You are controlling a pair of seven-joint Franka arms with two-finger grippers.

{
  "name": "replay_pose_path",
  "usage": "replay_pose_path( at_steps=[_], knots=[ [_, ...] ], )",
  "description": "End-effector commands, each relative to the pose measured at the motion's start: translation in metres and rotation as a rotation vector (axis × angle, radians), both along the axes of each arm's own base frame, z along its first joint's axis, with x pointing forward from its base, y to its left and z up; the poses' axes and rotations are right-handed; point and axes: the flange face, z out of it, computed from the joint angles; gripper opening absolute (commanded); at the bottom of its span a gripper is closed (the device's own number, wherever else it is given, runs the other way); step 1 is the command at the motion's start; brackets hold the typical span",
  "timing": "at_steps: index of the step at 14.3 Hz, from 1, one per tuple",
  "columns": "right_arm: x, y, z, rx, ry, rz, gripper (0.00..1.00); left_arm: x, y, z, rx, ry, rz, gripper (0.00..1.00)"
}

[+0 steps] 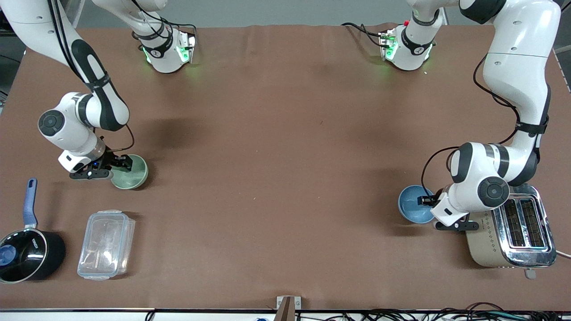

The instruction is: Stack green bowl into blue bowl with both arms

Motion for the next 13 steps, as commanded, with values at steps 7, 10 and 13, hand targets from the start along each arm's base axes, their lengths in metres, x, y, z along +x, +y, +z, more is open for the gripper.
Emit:
replay_pose_path(
  at_steps=[7,10,13],
  knots=[
    [0.0,0.015,0.033,0.025,0.074,-0.042,0.0,0.0,-0.013,0.001,0.019,-0.023,0.063,0.0],
    [0.021,0.046,0.093,0.048,0.164,-0.071,0.0,0.002,-0.048,0.034,-0.022,-0.065,0.098,0.0],
    [0.05,0.084,0.157,0.117,0.237,-0.116,0.0,-0.014,-0.142,0.073,-0.111,-0.063,0.189,0.0]
  ],
)
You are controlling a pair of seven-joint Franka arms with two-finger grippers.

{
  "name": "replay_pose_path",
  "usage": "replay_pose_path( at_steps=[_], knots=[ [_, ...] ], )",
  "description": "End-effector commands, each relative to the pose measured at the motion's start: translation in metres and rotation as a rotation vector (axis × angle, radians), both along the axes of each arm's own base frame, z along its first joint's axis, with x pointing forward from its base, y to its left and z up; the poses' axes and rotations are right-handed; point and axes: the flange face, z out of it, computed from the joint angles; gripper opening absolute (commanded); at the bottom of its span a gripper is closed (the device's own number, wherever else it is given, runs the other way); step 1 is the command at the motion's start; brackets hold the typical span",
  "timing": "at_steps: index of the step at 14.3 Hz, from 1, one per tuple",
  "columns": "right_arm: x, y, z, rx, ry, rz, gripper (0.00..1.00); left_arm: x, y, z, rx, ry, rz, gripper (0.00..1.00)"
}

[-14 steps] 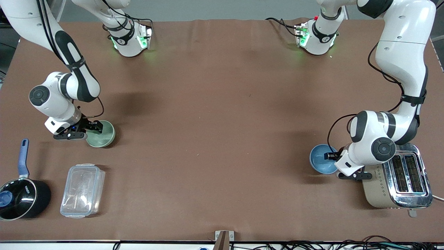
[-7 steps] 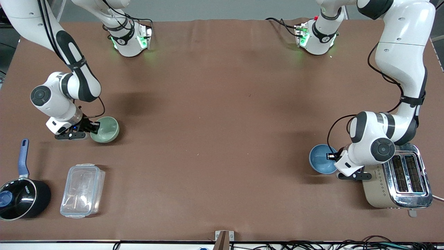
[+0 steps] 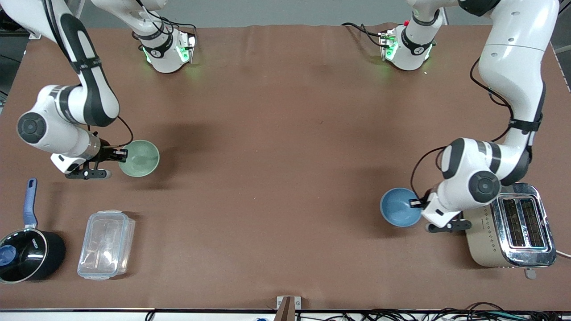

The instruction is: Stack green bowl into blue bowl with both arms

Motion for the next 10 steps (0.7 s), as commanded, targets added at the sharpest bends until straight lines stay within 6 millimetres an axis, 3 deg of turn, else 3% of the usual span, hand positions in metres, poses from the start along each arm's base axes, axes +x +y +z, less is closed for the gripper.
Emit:
replay_pose_path(
  at_steps=[1,3,5,6,8,10],
  knots=[
    [0.025,0.033,0.065,0.044,0.04,-0.059,0.0,-0.023,-0.095,0.039,-0.075,0.005,0.096,0.0],
    [0.039,0.068,0.108,0.053,0.043,-0.095,0.0,-0.052,-0.166,0.046,-0.122,0.037,0.134,0.0],
    [0.049,0.093,0.135,0.054,0.014,-0.134,0.0,-0.089,-0.234,0.032,-0.119,0.075,0.108,0.0],
    [0.051,0.11,0.136,0.057,0.012,-0.155,0.0,-0.111,-0.266,0.015,-0.115,0.101,0.073,0.0],
    [0.06,0.138,0.13,0.054,0.016,-0.207,0.0,-0.145,-0.328,0.006,-0.153,0.075,0.03,0.0],
    [0.063,0.171,0.122,0.058,0.027,-0.239,0.0,-0.165,-0.354,-0.017,-0.158,0.075,0.004,0.0]
  ],
)
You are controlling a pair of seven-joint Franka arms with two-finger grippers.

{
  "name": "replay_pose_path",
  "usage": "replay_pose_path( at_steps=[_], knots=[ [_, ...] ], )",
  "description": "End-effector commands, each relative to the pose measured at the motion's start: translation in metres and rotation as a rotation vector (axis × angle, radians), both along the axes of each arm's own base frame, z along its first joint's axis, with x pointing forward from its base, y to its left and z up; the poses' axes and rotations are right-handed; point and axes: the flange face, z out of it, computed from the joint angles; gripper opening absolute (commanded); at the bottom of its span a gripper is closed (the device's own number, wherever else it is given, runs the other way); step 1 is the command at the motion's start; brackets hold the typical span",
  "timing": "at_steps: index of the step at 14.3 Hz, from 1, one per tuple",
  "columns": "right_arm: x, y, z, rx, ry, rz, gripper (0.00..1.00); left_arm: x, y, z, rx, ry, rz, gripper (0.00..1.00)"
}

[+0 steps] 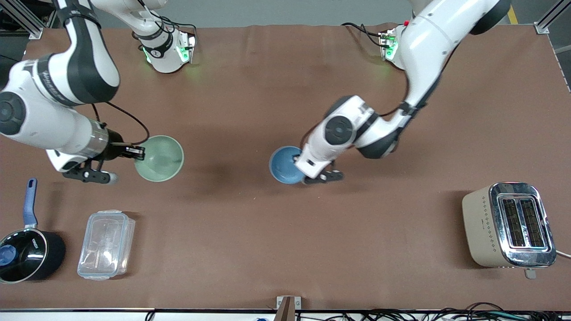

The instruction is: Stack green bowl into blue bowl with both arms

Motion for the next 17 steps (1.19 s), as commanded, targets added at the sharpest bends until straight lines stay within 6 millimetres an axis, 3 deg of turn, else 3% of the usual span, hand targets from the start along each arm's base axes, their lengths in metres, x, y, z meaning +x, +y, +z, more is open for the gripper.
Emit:
replay_pose_path(
  at_steps=[1,3,4,5,6,7,8,10,12,14,17],
  knots=[
    [0.012,0.04,-0.014,0.017,0.013,-0.061,0.0,-0.012,-0.023,-0.029,-0.007,0.009,-0.024,0.02],
    [0.011,0.065,-0.022,0.011,0.006,-0.084,0.0,-0.017,-0.027,-0.041,0.005,0.004,-0.033,0.11],
    [0.01,0.077,-0.026,0.009,0.002,-0.087,0.0,-0.017,-0.027,-0.042,0.011,0.001,-0.032,0.37],
    [0.009,0.081,-0.029,0.008,0.002,-0.093,0.0,-0.013,-0.025,-0.037,0.01,-0.009,-0.029,0.81],
    [0.008,0.09,-0.033,0.008,0.002,-0.089,0.0,-0.004,-0.019,-0.021,0.008,-0.046,-0.028,1.0],
    [0.005,0.105,-0.039,0.005,0.003,-0.092,0.0,0.01,-0.012,0.0,0.004,-0.084,-0.017,1.0],
    [0.002,0.116,-0.042,0.002,0.004,-0.102,0.0,0.038,0.011,0.029,0.002,-0.122,0.024,1.0],
    [-0.011,0.147,-0.049,-0.005,0.011,-0.091,0.0,0.07,0.055,0.095,0.03,-0.193,0.047,1.0],
    [-0.028,0.179,-0.066,-0.009,0.001,-0.094,0.0,0.099,0.124,0.154,0.075,-0.248,0.018,1.0],
    [-0.046,0.225,-0.099,-0.018,0.0,-0.117,0.0,0.111,0.181,0.199,0.125,-0.271,-0.019,1.0],
    [-0.065,0.265,-0.132,-0.033,0.012,-0.133,0.0,0.114,0.259,0.247,0.204,-0.264,-0.07,1.0]
  ],
)
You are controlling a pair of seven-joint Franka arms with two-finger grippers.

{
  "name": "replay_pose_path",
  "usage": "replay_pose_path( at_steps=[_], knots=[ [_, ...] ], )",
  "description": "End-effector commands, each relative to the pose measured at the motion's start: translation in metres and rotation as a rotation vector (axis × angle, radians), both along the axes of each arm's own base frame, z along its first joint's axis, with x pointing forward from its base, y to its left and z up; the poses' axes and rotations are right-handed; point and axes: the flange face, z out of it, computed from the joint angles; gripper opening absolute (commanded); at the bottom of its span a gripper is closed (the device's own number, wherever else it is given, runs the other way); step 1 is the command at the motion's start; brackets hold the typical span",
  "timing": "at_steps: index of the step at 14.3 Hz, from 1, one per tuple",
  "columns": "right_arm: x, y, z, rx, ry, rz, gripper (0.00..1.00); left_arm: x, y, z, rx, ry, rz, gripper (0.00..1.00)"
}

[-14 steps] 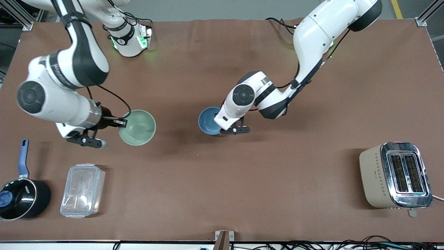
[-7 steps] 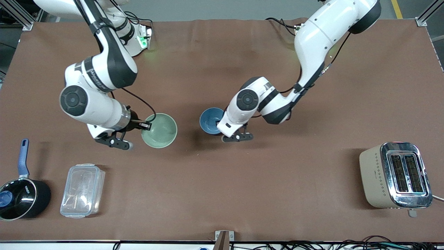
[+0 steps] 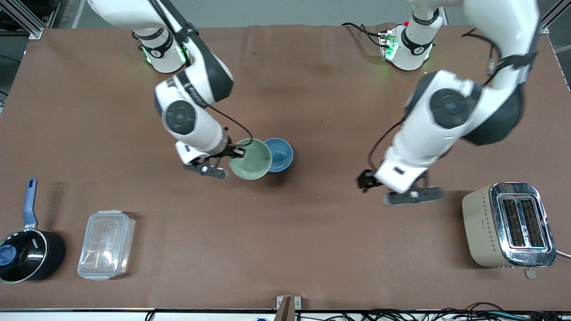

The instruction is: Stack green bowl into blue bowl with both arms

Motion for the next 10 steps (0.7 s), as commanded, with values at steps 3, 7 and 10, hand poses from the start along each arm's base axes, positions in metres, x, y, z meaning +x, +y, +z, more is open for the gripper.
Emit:
replay_pose_path(
  at_steps=[3,7,10],
  knots=[
    [-0.026,0.041,-0.039,-0.007,0.003,-0.066,0.0,-0.018,0.085,0.056,0.115,0.03,-0.099,1.0],
    [-0.042,0.052,-0.054,-0.009,-0.002,-0.062,0.0,-0.038,0.127,0.09,0.136,0.081,-0.112,1.0],
    [-0.046,0.05,-0.064,-0.009,-0.008,-0.067,0.0,-0.049,0.143,0.105,0.094,0.099,-0.125,1.0]
  ],
)
